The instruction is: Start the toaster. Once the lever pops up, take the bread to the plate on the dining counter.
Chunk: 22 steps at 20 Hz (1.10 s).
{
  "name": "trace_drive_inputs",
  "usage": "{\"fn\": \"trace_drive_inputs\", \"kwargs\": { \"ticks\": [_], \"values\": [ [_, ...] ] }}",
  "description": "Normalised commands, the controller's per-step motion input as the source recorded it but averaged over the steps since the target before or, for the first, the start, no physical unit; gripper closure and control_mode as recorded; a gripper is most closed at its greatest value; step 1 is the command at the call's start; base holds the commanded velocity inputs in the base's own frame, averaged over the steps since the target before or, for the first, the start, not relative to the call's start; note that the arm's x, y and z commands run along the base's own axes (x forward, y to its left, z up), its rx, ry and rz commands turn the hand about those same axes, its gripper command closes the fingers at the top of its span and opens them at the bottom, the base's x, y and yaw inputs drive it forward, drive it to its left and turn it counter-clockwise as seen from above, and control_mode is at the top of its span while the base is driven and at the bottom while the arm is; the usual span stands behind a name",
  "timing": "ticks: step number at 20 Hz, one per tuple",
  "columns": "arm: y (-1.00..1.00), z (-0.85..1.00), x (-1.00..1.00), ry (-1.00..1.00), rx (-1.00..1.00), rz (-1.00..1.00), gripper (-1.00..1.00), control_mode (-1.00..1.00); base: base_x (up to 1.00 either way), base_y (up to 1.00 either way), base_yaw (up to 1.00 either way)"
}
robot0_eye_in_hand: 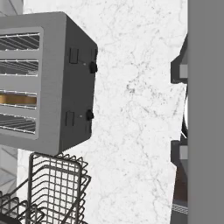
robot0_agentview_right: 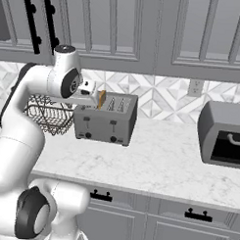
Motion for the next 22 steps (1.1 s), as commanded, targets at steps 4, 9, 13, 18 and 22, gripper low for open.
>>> {"fn": "trace_drive_inputs", "kwargs": {
  "ticks": [4, 9, 13, 18, 22],
  "values": [
    [0.10, -0.07, -0.04, 0.05, 0.00, -0.01, -1.00, -1.00, 0.00, 0.00, 0.00],
    [0.21, -0.26, -0.09, -0.10, -0.02, 0.00, -1.00, -1.00, 0.00, 0.00, 0.00],
    [0.21, -0.34, 0.09, -0.10, -0.01, -0.01, -1.00, -1.00, 0.00, 0.00, 0.00],
    [0.00, -0.35, 0.16, -0.10, -0.01, -0.01, -1.00, -1.00, 0.00, 0.00, 0.00],
    [0.00, -0.28, 0.27, -0.07, 0.00, 0.00, 1.00, -1.00, 0.00, 0.00, 0.00]
  ]
}}
